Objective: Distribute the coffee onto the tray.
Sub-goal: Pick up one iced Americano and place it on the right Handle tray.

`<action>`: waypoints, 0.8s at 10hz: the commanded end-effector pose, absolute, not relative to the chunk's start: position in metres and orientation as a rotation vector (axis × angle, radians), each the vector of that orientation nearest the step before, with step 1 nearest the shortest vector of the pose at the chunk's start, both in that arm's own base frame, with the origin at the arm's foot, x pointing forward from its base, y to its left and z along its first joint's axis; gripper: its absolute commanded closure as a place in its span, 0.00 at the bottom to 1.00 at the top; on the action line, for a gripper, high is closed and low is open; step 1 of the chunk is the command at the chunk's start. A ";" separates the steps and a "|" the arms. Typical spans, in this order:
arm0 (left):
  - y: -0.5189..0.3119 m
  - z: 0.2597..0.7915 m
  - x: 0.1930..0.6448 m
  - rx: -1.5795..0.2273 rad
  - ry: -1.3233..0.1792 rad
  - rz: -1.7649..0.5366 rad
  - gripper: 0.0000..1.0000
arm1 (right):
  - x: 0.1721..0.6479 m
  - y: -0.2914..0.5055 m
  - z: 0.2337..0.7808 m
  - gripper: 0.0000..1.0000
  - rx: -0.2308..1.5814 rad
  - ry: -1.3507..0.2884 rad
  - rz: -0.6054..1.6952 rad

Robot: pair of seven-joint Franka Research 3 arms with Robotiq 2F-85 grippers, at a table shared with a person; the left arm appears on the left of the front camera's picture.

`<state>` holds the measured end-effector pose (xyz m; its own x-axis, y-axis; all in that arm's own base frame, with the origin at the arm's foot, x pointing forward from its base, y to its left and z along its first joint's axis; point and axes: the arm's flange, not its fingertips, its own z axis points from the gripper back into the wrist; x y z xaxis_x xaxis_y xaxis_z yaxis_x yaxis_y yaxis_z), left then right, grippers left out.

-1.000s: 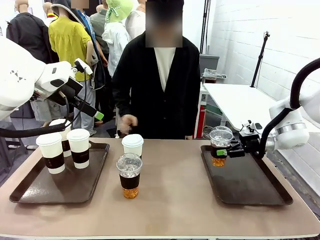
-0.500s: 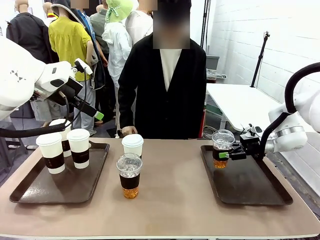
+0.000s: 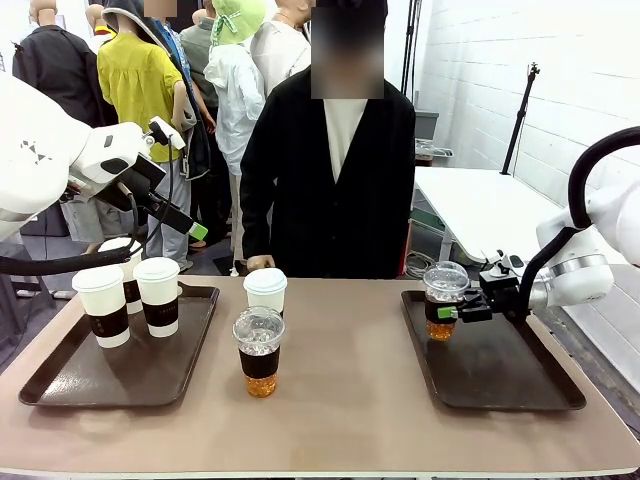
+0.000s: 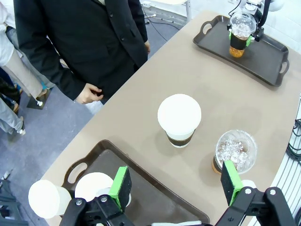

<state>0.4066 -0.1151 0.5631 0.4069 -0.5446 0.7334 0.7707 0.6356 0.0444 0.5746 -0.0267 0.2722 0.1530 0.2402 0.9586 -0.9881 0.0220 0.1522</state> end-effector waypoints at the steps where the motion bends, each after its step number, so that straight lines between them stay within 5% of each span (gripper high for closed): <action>1: -0.114 0.562 0.407 -0.335 -0.786 -0.846 0.00 | 0.586 -0.028 0.268 0.32 1.128 -0.931 1.182; 8: -0.114 0.562 0.407 -0.335 -0.786 -0.846 0.00 | 0.609 -0.044 0.242 0.32 1.186 -0.916 1.100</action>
<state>0.4066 -0.1151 0.5631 0.4070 -0.5446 0.7334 0.7707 0.6357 0.0444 0.6001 -0.0407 0.2457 0.2095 0.1881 0.9596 -0.9777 0.0228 0.2090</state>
